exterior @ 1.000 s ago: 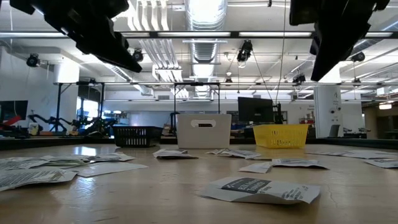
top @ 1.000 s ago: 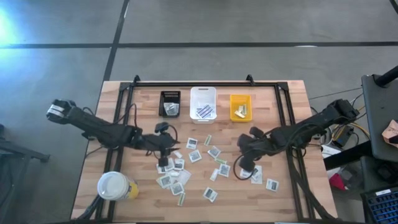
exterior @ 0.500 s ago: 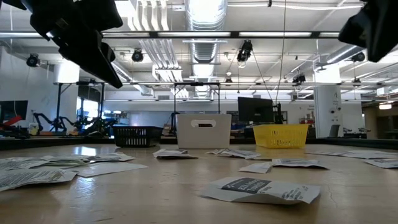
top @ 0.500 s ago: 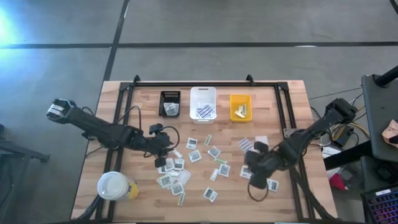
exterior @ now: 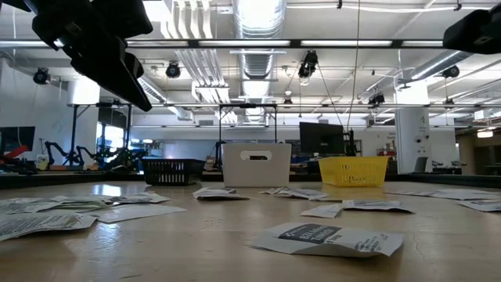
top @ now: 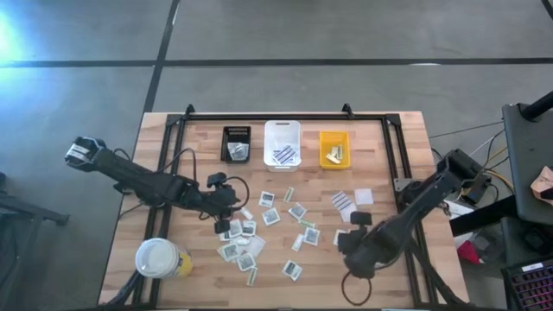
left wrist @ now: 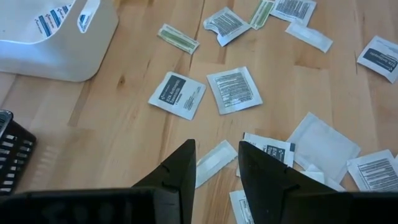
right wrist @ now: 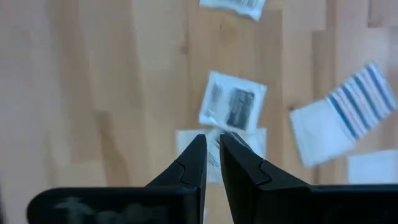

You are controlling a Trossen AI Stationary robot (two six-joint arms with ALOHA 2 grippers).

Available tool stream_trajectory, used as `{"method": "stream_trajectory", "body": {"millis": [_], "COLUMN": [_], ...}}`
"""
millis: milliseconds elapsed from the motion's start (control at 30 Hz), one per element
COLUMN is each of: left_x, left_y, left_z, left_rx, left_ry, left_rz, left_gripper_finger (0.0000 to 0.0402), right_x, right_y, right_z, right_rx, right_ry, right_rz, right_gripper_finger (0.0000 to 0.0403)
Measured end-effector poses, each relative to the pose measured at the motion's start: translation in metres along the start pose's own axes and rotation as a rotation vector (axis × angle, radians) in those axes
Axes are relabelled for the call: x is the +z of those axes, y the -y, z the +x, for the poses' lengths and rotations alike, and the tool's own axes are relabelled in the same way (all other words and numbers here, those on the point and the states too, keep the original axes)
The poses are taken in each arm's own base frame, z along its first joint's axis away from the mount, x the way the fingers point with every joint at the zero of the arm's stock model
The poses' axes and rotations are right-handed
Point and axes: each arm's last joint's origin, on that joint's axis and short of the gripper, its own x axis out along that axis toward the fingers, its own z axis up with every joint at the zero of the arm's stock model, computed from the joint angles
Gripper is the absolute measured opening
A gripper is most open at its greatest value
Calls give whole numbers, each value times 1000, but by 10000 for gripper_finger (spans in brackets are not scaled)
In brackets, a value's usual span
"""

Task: Pick & Place First Aid Supplies
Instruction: Put the towelette pack into the black basket

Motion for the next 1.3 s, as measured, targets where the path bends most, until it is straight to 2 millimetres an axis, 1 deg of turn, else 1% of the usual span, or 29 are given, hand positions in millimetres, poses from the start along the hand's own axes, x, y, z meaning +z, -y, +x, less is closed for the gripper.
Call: {"method": "stream_trajectory", "body": {"millis": [100,233,433,533,700,800,900,1033,1167,1300], "left_x": [0,0,0,0,0,0,-1,-1,-1,-1], "left_y": [0,0,0,0,0,0,0,0,0,0], "left_z": [0,0,0,0,0,0,0,0,0,0], "left_rx": [0,2,2,2,2,2,0,1,1,1], "left_ry": [0,2,2,1,0,0,-4,-8,-9,-9], "left_rz": [0,-1,-1,-1,-1,-1,1,6,6,7], "left_gripper_finger": [115,115,115,115,115,115,115,115,115,115], "right_x": [3,7,13,17,21,20,19,17,17,17], "right_y": [-5,-13,-25,-31,-40,-44,-46,-49,-52,-53], "right_z": [5,18,29,32,38,46,55,70,83,86], "right_rx": [-64,-95,-60,-48,-51,-59,-82,-109,-133,-141], "right_ry": [-65,-101,-162,-169,-167,-164,-186,-221,-253,-264], "right_rz": [-55,-116,-127,-115,-121,-155,-176,-214,-242,-245], "right_gripper_finger": [43,43,47,61,100,118,127,132,128,118]}}
